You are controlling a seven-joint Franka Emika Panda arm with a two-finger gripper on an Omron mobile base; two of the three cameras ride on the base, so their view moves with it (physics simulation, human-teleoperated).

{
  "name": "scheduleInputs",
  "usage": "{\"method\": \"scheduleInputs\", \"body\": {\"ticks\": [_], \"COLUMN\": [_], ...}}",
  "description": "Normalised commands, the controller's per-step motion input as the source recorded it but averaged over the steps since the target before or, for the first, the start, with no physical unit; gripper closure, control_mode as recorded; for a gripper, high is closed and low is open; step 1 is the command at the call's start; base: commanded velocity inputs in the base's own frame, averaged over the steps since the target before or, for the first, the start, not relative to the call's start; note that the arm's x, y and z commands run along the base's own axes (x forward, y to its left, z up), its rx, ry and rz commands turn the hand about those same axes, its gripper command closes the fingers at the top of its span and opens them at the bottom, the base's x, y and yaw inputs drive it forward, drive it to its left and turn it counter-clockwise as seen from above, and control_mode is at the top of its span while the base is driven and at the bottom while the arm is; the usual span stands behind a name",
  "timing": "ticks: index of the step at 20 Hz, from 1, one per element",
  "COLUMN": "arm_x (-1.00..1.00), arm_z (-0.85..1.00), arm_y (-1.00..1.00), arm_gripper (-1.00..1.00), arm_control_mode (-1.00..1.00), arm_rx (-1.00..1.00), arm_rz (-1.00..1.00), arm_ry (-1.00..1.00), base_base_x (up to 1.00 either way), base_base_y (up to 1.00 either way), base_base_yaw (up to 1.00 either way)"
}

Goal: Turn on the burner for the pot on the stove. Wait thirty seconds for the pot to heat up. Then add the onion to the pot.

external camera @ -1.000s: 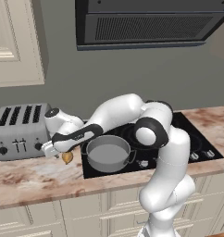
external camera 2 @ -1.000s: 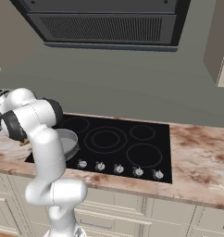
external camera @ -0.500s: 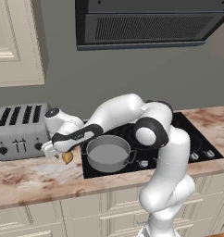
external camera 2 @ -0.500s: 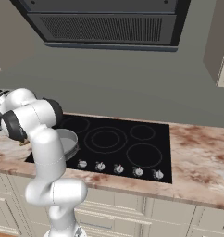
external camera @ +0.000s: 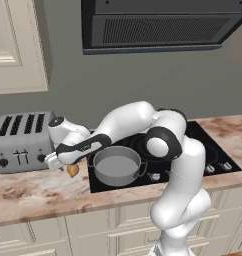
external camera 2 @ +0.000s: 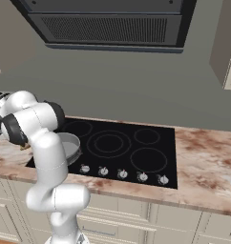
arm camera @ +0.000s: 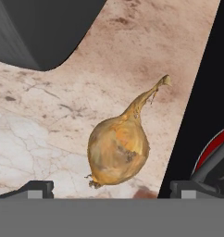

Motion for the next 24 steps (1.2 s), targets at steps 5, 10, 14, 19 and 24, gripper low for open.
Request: {"method": "scheduleInputs", "body": {"ticks": [5,10,14,19,24], "arm_x": [0.00,0.00,0.00,0.00,0.00], "arm_z": [0.00,0.00,0.00,0.00,0.00], "arm_y": [0.00,0.00,0.00,0.00,0.00], "arm_gripper": [-1.00,-1.00,-1.00,-1.00,-1.00], "arm_control_mode": [-1.00,-1.00,-1.00,-1.00,-1.00], "arm_rx": [0.00,0.00,0.00,0.00,0.00], "arm_rz": [0.00,0.00,0.00,0.00,0.00], "arm_ry": [0.00,0.00,0.00,0.00,0.00], "base_base_x": [0.00,0.00,0.00,0.00,0.00], "base_base_y": [0.00,0.00,0.00,0.00,0.00], "base_base_yaw": [0.00,0.00,0.00,0.00,0.00]}}
